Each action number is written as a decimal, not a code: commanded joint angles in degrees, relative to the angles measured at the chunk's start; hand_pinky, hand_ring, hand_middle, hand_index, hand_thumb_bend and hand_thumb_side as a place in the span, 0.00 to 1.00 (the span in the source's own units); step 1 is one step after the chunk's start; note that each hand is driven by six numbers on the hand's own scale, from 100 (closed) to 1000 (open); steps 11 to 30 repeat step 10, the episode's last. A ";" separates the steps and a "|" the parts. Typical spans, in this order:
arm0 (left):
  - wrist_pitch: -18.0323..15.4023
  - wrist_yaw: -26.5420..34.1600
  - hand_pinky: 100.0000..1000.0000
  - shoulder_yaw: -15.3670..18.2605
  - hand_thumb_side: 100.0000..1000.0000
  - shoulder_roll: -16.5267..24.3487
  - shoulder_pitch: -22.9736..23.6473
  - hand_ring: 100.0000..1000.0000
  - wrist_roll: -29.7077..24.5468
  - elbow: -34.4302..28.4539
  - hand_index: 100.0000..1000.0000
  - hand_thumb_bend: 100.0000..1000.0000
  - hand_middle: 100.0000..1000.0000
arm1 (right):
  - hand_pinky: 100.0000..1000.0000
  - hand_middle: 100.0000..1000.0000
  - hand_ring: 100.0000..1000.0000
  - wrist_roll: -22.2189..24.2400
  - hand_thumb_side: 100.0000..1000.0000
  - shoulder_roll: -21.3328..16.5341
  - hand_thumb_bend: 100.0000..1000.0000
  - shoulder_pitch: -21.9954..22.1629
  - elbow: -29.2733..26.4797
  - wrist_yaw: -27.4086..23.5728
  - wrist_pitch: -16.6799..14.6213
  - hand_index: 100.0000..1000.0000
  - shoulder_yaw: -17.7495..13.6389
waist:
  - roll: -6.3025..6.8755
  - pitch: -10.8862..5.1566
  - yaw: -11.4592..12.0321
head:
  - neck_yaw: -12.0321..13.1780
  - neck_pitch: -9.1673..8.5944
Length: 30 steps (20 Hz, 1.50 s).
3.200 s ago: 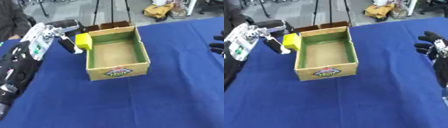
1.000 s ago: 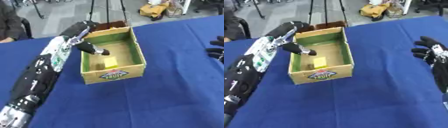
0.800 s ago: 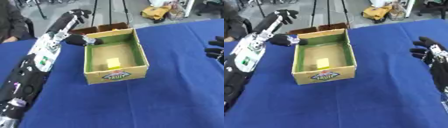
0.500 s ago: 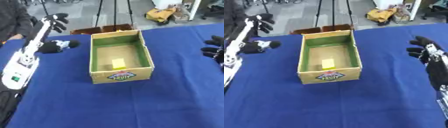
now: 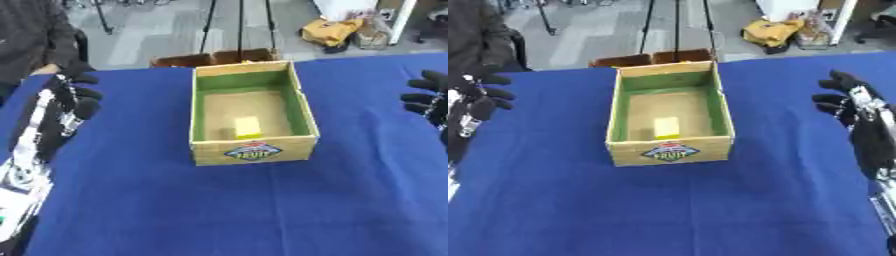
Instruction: Pick up objects on the table and place them in the box.
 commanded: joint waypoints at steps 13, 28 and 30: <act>-0.44 2.66 0.55 1.47 0.73 -1.48 0.91 0.58 0.79 -1.25 0.86 1.00 0.64 | 0.79 0.77 0.74 -0.15 0.83 -0.91 0.00 -1.03 -0.98 -0.24 -0.03 0.89 -0.45 | 0.16 -0.71 0.13 | 0.41 0.29; -0.44 2.66 0.55 1.47 0.73 -1.48 0.91 0.58 0.79 -1.25 0.86 1.00 0.64 | 0.79 0.77 0.74 -0.15 0.83 -0.91 0.00 -1.03 -0.98 -0.24 -0.03 0.89 -0.45 | 0.16 -0.71 0.13 | 0.41 0.29; -0.44 2.66 0.55 1.47 0.73 -1.48 0.91 0.58 0.79 -1.25 0.86 1.00 0.64 | 0.79 0.77 0.74 -0.15 0.83 -0.91 0.00 -1.03 -0.98 -0.24 -0.03 0.89 -0.45 | 0.16 -0.71 0.13 | 0.41 0.29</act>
